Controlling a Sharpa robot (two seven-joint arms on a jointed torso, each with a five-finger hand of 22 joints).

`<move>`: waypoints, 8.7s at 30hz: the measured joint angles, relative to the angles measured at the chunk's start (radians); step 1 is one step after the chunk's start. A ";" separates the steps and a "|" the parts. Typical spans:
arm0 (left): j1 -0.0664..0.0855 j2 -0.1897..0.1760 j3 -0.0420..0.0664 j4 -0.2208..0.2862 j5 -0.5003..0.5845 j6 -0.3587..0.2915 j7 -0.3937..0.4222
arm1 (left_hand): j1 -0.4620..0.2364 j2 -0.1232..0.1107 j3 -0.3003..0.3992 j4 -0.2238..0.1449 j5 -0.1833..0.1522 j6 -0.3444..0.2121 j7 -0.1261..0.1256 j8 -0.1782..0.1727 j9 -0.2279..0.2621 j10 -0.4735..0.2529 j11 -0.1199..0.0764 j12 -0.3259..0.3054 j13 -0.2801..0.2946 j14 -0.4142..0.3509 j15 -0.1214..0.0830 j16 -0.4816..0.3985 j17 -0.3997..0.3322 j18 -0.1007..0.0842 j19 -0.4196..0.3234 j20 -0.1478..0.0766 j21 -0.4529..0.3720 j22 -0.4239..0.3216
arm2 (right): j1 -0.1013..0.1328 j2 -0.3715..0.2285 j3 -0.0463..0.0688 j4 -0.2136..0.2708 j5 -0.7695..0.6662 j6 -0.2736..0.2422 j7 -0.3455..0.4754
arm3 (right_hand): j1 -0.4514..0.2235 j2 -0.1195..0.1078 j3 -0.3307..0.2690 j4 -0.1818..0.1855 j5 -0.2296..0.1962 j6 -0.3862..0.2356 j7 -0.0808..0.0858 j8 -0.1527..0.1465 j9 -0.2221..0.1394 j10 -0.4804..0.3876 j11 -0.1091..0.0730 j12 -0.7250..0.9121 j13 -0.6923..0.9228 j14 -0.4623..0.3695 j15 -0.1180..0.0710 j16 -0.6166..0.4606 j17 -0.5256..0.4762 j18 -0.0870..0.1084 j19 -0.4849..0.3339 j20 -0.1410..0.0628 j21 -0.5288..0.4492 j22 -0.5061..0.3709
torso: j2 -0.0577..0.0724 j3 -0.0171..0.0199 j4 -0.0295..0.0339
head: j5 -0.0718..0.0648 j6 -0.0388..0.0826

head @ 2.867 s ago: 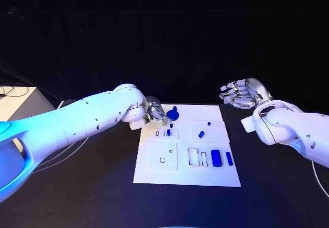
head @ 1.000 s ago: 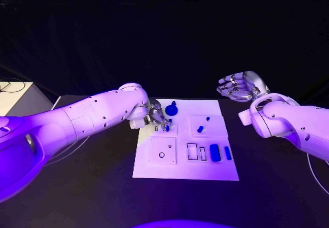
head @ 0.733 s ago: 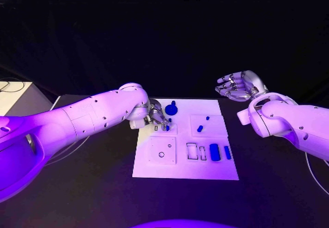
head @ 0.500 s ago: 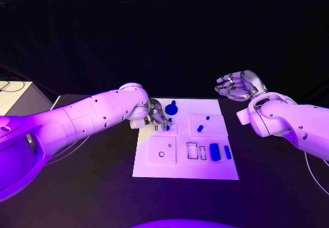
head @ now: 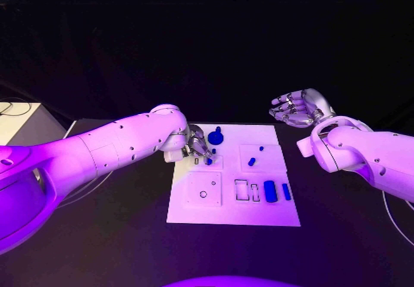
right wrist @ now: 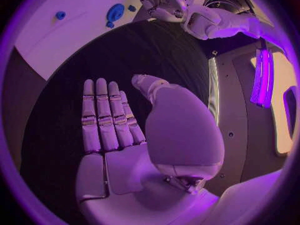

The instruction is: Assemble the parts on the task board

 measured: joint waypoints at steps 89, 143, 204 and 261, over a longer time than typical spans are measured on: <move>-0.002 -0.031 0.000 0.046 -0.037 -0.087 0.001 | -0.042 -0.037 0.108 -0.078 0.459 -0.001 0.009 0.033 0.018 0.063 -0.009 0.002 0.058 0.000 -0.014 0.000 0.000 0.000 0.013 -0.016 0.015 0.000 | -0.001 -0.016 -0.003 -0.008 0.000 0.004 -0.004 | -0.004 0.004 -0.003 -0.003 0.000 -0.003 0.003 -0.004 -0.002 -0.007 0.007 0.000 0.000 -0.004 0.003 -0.008 -0.004 0.000 -0.003 0.003 -0.004 -0.012 | 0.001 -0.0007 0.0004 | 0.010 -0.005; -0.002 -0.041 0.001 0.059 -0.047 -0.050 -0.002 | -0.041 -0.036 0.108 -0.078 0.478 0.001 0.007 0.033 0.018 0.067 -0.012 0.008 0.067 0.000 -0.014 0.000 0.000 0.000 0.013 -0.016 0.015 0.000 | -0.004 -0.012 -0.004 -0.016 0.000 0.006 -0.004 | -0.004 0.004 -0.006 -0.005 0.000 -0.003 0.003 -0.006 -0.002 -0.007 0.007 0.000 0.000 -0.004 0.003 -0.012 -0.007 0.000 -0.003 0.003 -0.004 -0.018 | 0.000 0.0002 0.0004 | 0.015 -0.017; -0.002 -0.024 0.000 0.038 -0.062 -0.017 -0.003 | -0.046 -0.041 0.108 -0.078 0.481 0.004 0.004 0.034 0.090 0.071 -0.016 0.008 0.072 0.000 -0.014 0.000 0.000 0.000 0.013 -0.016 0.015 0.000 | -0.005 -0.009 -0.004 -0.020 0.000 0.007 -0.002 | -0.004 0.004 -0.008 -0.008 0.000 -0.003 0.003 -0.008 -0.003 -0.007 0.007 0.000 0.000 -0.007 0.007 -0.016 -0.009 0.000 -0.003 0.003 -0.004 -0.024 | 0.001 0.0012 -0.0005 | 0.016 -0.033; -0.012 -0.065 0.012 0.103 -0.051 -0.110 -0.002 | -0.050 -0.038 0.105 -0.081 0.483 0.010 0.005 0.038 0.091 0.085 -0.016 0.020 0.087 0.003 -0.017 0.000 0.000 0.000 0.020 -0.015 0.019 0.000 | -0.009 -0.012 -0.004 -0.019 0.001 0.006 0.001 | -0.004 0.004 -0.008 -0.008 0.000 -0.003 0.003 -0.008 -0.004 -0.009 0.004 0.000 0.000 -0.007 0.007 -0.019 -0.012 0.000 -0.007 0.007 -0.004 -0.032 | 0.000 0.0006 0.0008 | 0.011 -0.038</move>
